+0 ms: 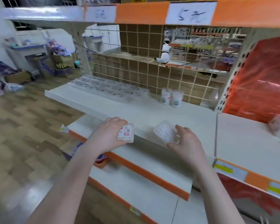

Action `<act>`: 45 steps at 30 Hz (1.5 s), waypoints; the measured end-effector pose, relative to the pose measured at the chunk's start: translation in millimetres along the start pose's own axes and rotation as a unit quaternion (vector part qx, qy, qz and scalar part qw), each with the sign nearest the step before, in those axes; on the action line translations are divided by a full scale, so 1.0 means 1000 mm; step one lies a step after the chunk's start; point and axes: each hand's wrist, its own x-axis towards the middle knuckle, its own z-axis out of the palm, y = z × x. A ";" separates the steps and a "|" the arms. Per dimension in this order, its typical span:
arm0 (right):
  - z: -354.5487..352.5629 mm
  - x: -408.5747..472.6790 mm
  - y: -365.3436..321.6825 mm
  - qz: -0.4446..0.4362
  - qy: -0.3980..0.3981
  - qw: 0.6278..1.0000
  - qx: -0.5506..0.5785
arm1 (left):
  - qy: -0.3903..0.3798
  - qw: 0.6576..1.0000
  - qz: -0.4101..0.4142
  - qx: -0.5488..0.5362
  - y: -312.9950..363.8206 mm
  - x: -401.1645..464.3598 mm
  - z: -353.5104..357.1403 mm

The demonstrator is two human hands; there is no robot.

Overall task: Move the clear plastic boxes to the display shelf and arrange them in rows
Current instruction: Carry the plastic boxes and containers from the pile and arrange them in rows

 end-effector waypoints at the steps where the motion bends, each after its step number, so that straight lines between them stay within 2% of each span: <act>1: 0.005 0.003 -0.009 -0.001 -0.002 1.000 -0.002 | -0.004 1.000 -0.001 0.001 -0.011 0.000 -0.002; 13: 0.058 0.093 -0.050 0.008 0.008 1.000 0.008 | 0.002 1.000 0.011 0.021 -0.093 0.065 -0.003; 23: 0.097 0.183 -0.077 0.008 -0.038 0.999 0.005 | -0.039 0.999 -0.010 0.006 -0.146 0.142 -0.010; 32: 0.117 0.207 -0.076 0.046 -0.045 0.998 -0.024 | -0.064 0.997 0.033 -0.004 -0.172 0.184 0.002; 39: 0.125 0.213 -0.084 0.064 -0.093 0.993 -0.038 | -0.077 0.995 0.066 -0.006 -0.194 0.202 0.005; 45: 0.124 0.204 -0.094 0.083 -0.068 0.993 -0.056 | -0.078 0.993 0.078 -0.029 -0.206 0.207 0.005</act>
